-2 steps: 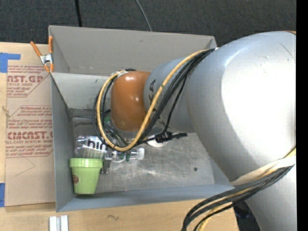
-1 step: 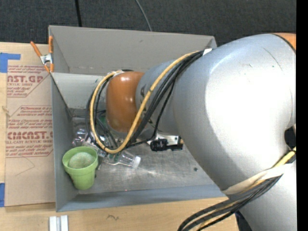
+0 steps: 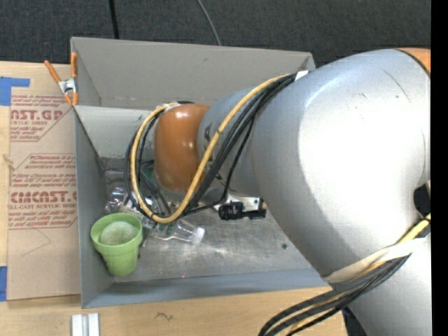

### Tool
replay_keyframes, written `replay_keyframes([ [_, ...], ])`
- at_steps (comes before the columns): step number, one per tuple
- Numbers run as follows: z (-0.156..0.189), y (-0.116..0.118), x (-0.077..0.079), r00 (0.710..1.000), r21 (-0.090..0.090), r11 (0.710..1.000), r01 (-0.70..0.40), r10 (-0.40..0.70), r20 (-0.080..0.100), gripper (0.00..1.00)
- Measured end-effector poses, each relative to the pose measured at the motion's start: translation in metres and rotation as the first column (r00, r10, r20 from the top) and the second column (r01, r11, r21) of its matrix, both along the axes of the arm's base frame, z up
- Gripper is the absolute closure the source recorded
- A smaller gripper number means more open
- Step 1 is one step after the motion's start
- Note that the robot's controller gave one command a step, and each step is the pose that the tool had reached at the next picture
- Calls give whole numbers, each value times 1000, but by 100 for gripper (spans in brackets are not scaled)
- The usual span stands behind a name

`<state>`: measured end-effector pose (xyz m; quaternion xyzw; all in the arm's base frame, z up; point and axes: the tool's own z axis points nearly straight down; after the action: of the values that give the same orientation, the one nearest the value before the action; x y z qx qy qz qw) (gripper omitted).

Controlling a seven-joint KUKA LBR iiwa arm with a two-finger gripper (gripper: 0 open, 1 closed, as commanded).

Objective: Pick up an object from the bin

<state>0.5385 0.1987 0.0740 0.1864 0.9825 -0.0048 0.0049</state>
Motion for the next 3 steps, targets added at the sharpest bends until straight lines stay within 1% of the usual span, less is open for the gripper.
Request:
replay_keyframes([
  [1, 3, -1, -1, 1000, 1, 1000, 1, -1, -3, 100],
  [3, 25, 3, -3, 1000, 9, 1000, -3, 3, -8, 100],
])
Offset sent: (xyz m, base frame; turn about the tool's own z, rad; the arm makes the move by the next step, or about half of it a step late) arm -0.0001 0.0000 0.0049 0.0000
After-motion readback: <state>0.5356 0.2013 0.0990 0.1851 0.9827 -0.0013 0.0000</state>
